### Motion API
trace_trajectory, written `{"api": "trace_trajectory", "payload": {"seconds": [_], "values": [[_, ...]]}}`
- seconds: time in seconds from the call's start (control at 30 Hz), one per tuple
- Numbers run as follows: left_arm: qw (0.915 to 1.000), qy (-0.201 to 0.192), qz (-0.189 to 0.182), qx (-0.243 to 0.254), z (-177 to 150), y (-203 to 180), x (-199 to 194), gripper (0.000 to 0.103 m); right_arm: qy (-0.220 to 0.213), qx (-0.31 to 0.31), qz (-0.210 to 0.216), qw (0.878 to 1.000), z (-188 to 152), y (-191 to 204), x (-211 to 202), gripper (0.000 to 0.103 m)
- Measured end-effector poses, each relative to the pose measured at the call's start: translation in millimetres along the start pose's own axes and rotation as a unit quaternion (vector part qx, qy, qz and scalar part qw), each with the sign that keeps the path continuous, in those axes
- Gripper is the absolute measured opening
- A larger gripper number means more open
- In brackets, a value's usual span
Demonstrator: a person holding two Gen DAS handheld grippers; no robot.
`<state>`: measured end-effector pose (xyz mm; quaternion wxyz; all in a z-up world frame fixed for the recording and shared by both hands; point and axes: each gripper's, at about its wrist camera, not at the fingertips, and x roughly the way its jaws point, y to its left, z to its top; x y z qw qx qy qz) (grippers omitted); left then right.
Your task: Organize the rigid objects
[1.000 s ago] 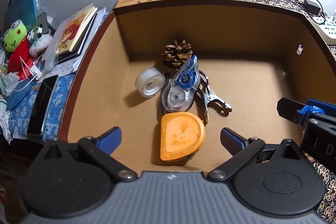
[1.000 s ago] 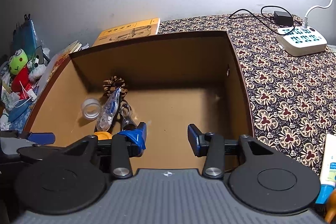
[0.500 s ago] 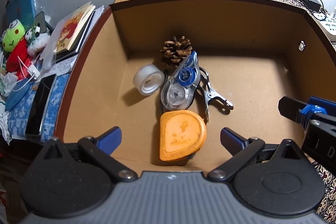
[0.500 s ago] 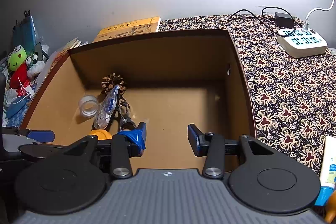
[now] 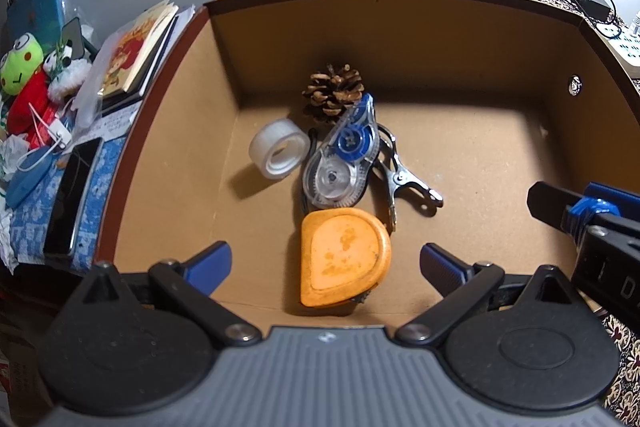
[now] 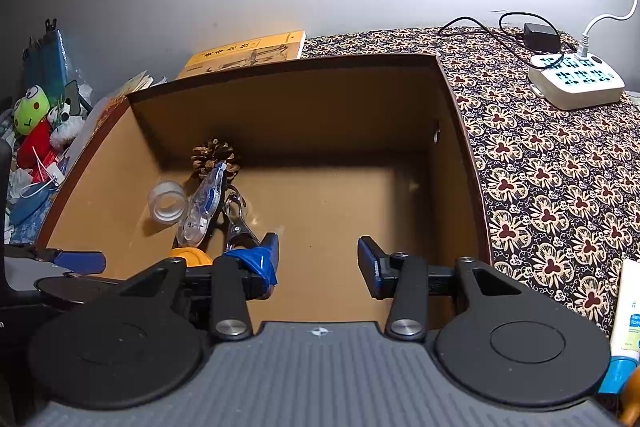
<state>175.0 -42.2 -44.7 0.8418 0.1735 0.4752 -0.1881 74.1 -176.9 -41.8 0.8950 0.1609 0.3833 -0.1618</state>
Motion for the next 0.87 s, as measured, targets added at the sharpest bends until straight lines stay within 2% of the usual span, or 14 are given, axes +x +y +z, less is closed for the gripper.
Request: {"api": "trace_trajectory", "payload": {"seconds": [0.43, 0.63, 0.77, 0.87], "values": [[1.0000, -0.005, 0.002, 0.001, 1.3, -0.6, -2.8, 0.100, -0.005, 0.003, 0.004, 1.000, -0.6, 0.6, -3.1, 0.027], [0.9999, -0.005, -0.013, -0.009, 5.1, 3.7, -8.2, 0.100, -0.015, 0.008, 0.004, 1.000, -0.3, 1.5, -10.7, 0.027], [0.9991, -0.029, -0.028, -0.014, 8.2, 8.1, -21.1, 0.100, -0.028, 0.008, -0.001, 1.000, 1.4, 0.3, -16.7, 0.028], [0.9986, -0.042, -0.022, -0.020, 12.3, 9.5, -30.9, 0.100, -0.040, 0.014, -0.005, 0.999, 4.1, -2.5, -22.3, 0.028]]}}
